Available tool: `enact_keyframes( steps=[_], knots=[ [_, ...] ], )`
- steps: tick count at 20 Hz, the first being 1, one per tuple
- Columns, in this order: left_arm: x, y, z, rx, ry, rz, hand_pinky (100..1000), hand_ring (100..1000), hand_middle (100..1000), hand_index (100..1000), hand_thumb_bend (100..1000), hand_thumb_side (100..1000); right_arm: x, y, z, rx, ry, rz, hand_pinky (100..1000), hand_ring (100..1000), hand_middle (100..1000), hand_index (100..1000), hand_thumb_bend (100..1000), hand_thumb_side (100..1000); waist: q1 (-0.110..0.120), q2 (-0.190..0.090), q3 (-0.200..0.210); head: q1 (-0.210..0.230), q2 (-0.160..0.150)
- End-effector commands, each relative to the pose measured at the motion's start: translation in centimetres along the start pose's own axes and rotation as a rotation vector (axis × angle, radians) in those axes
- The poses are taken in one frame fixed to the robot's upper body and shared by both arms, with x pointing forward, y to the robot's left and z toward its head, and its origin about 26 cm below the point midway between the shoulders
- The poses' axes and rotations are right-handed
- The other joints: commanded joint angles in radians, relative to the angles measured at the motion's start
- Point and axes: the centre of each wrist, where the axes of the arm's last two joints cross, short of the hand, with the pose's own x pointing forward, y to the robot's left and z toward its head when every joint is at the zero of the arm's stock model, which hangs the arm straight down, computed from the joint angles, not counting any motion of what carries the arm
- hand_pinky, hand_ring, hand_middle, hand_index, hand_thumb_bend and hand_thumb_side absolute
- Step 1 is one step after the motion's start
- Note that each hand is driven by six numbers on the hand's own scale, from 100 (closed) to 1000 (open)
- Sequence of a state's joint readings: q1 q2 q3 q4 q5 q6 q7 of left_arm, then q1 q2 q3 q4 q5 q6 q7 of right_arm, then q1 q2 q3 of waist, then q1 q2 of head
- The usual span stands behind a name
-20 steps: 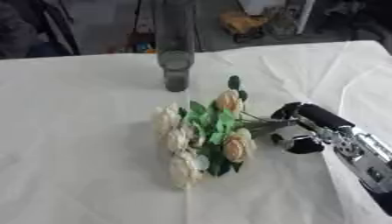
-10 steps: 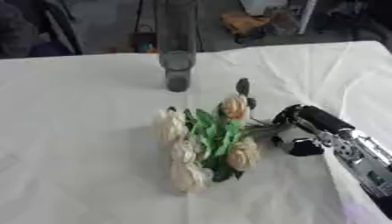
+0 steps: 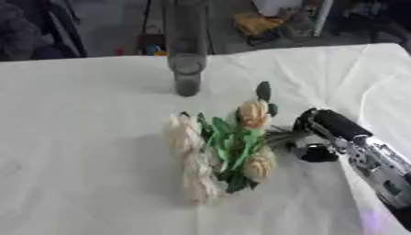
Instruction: Arrange flowers into the vase.
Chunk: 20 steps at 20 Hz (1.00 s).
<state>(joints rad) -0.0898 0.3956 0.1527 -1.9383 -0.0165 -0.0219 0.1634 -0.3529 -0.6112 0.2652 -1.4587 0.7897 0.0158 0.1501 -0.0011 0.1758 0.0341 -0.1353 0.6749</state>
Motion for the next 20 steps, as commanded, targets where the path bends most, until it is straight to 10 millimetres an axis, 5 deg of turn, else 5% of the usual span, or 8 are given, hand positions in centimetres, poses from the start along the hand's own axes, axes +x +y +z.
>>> enact_keyframes(
  steps=[1, 8, 9, 13, 20],
  knots=[
    [0.6, 0.2, -0.5, 0.000, -0.026, -0.001, 666, 731, 689, 721, 560, 728, -0.5, -0.8, 0.0, -0.039, 0.031, 0.035, 510, 502, 437, 517, 268, 400, 0.001, -0.011, -0.001, -0.003, -0.009],
    [0.5, 0.2, -0.4, 0.001, -0.025, 0.002, 666, 732, 689, 721, 558, 728, -1.0, -0.2, 0.1, -0.073, 0.084, 0.023, 349, 438, 379, 466, 218, 414, 0.002, -0.011, -0.002, -0.003, -0.009],
    [0.5, 0.2, -0.4, 0.001, -0.024, 0.002, 666, 733, 689, 721, 558, 728, -1.0, -0.2, 0.1, -0.082, 0.092, 0.022, 247, 391, 351, 448, 182, 422, 0.002, -0.012, -0.002, -0.003, -0.010],
    [0.5, 0.3, -0.4, 0.002, -0.024, 0.003, 666, 733, 689, 721, 556, 728, -1.3, -0.2, 0.2, -0.126, 0.123, 0.018, 100, 268, 292, 425, 100, 457, 0.001, -0.013, -0.002, -0.002, -0.010],
    [0.5, 0.3, -0.4, 0.002, -0.023, 0.002, 666, 734, 689, 721, 556, 728, -1.6, -1.2, 0.4, -0.277, 0.159, -0.017, 100, 100, 100, 376, 100, 587, -0.003, -0.015, -0.004, -0.001, -0.011]
  ],
)
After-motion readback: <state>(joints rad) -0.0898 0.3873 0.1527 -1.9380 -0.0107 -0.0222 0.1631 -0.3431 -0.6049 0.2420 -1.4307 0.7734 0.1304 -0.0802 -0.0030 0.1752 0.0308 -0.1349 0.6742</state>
